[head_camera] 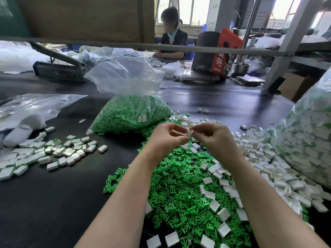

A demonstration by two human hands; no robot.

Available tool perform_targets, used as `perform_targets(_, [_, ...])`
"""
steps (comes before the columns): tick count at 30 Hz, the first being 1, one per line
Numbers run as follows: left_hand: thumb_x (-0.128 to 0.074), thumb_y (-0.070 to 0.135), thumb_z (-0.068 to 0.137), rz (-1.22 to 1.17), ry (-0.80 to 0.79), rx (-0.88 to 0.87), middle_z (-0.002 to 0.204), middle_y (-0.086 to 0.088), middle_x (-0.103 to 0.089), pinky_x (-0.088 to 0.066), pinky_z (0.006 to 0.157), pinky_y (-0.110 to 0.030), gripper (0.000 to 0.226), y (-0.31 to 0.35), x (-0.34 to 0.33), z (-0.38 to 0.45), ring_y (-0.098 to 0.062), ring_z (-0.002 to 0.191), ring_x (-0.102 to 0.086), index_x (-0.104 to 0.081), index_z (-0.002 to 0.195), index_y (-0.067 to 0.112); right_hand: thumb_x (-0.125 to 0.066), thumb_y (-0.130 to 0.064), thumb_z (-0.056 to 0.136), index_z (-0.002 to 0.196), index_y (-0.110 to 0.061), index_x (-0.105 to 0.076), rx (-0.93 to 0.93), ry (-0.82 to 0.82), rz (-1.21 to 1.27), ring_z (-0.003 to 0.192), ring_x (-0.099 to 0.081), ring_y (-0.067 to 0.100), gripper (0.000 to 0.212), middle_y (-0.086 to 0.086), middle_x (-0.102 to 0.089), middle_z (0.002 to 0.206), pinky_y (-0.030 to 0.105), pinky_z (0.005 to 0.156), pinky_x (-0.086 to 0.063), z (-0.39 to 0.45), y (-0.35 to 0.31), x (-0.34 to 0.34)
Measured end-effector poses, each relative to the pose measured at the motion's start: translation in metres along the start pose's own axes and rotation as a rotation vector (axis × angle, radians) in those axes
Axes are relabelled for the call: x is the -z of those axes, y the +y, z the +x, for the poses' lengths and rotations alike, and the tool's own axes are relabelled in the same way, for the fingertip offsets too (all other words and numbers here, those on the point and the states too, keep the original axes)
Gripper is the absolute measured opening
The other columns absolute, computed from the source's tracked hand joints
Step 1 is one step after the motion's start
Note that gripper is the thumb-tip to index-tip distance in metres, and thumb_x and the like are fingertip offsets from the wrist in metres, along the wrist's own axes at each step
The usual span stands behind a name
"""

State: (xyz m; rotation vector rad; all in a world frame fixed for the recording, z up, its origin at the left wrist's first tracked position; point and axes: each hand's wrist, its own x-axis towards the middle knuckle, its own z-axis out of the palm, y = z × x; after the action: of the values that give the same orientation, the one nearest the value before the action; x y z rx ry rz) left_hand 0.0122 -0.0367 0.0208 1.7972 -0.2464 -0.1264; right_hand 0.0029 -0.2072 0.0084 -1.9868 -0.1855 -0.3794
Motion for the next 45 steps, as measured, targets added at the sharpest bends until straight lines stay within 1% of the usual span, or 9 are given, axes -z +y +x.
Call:
perform_targets(5, [-0.077, 0.005, 0.079, -0.15, 0.068, -0.095, 0.076, -0.005, -0.072, -0.05, 0.059, -0.016, 0.013, 0.0, -0.004, 0.0, -0.007, 0.067, -0.067, -0.069, 0.09, 0.006, -0.076, -0.012, 0.083, 0.099, -0.021, -0.076, 0.031, -0.024, 0.151, 0.077, -0.071, 0.026, 0.018, -0.001, -0.076, 0.085, 0.032, 0.064, -0.058, -0.002, -0.008, -0.001])
perform_targets(9, [-0.076, 0.009, 0.081, -0.155, 0.081, -0.151, 0.081, -0.008, -0.074, -0.053, 0.066, -0.021, 0.009, -0.004, 0.002, 0.002, -0.014, 0.075, -0.067, -0.07, 0.087, 0.012, -0.071, -0.008, 0.087, 0.107, -0.02, -0.072, -0.009, -0.061, 0.226, 0.066, -0.062, 0.021, 0.024, 0.01, -0.074, 0.085, 0.031, 0.055, -0.049, -0.001, -0.006, -0.002])
perform_targets(14, [-0.077, 0.012, 0.079, -0.19, 0.065, -0.216, 0.082, 0.003, -0.074, -0.052, 0.069, -0.018, 0.012, -0.006, 0.005, 0.003, -0.005, 0.074, -0.068, -0.069, 0.087, 0.016, -0.073, -0.021, 0.086, 0.101, -0.025, -0.074, -0.027, -0.314, -0.34, 0.073, -0.063, 0.006, 0.015, -0.009, -0.069, 0.088, 0.026, 0.073, -0.054, -0.002, 0.005, -0.009])
perform_targets(17, [-0.079, 0.017, 0.075, -0.256, 0.065, -0.232, 0.083, 0.0, -0.074, -0.052, 0.068, -0.017, 0.015, -0.005, 0.005, 0.003, -0.008, 0.075, -0.068, -0.068, 0.085, 0.016, -0.076, -0.033, 0.083, 0.102, -0.033, -0.074, 0.0, -0.398, -0.585, 0.083, -0.057, 0.006, 0.019, -0.014, -0.06, 0.09, 0.022, 0.07, -0.042, -0.003, 0.006, -0.015])
perform_targets(23, [-0.077, 0.011, 0.08, -0.231, 0.079, -0.19, 0.093, -0.014, -0.074, -0.057, 0.082, -0.037, 0.015, -0.01, 0.008, 0.008, -0.028, 0.092, -0.072, -0.065, 0.09, 0.013, -0.074, -0.031, 0.084, 0.091, -0.032, -0.072, 0.067, -0.375, -0.651, 0.081, -0.053, 0.005, 0.007, -0.018, -0.055, 0.083, 0.019, 0.066, -0.035, -0.002, 0.007, -0.016])
perform_targets(30, [-0.07, 0.015, 0.087, -0.276, 0.114, -0.142, 0.086, -0.006, -0.075, -0.056, 0.073, -0.026, 0.012, -0.011, 0.011, 0.006, -0.017, 0.083, -0.073, -0.063, 0.094, 0.009, -0.073, -0.03, 0.086, 0.087, -0.029, -0.068, 0.055, -0.374, -0.63, 0.088, -0.058, 0.008, 0.005, -0.012, -0.068, 0.094, 0.024, 0.079, -0.04, -0.002, 0.008, -0.018])
perform_targets(36, [-0.069, 0.015, 0.088, -0.264, 0.131, -0.124, 0.08, 0.0, -0.074, -0.056, 0.071, -0.023, 0.013, -0.01, 0.013, 0.005, -0.011, 0.076, -0.072, -0.063, 0.097, 0.007, -0.066, -0.018, 0.092, 0.084, -0.021, -0.062, -0.019, -0.225, -0.299, 0.056, -0.055, -0.003, 0.009, -0.005, -0.07, 0.079, 0.015, 0.057, -0.045, -0.003, 0.006, -0.015])
perform_targets(41, [-0.07, 0.018, 0.088, -0.258, 0.132, -0.112, 0.076, 0.003, -0.074, -0.055, 0.068, -0.021, 0.015, -0.01, 0.011, 0.006, -0.011, 0.075, -0.071, -0.065, 0.098, 0.007, -0.065, -0.003, 0.09, 0.092, -0.015, -0.069, -0.133, -0.112, 0.266, 0.059, -0.06, 0.002, 0.012, -0.001, -0.072, 0.076, 0.017, 0.053, -0.047, -0.004, -0.005, -0.005])
perform_targets(45, [-0.073, 0.019, 0.085, -0.265, 0.118, -0.11, 0.076, 0.004, -0.073, -0.054, 0.068, -0.021, 0.012, -0.009, 0.01, 0.005, -0.011, 0.074, -0.069, -0.068, 0.093, 0.011, -0.065, -0.002, 0.088, 0.102, -0.004, -0.069, -0.175, -0.107, 0.505, 0.053, -0.057, -0.002, 0.015, 0.004, -0.071, 0.08, 0.015, 0.049, -0.044, -0.003, -0.008, -0.001])
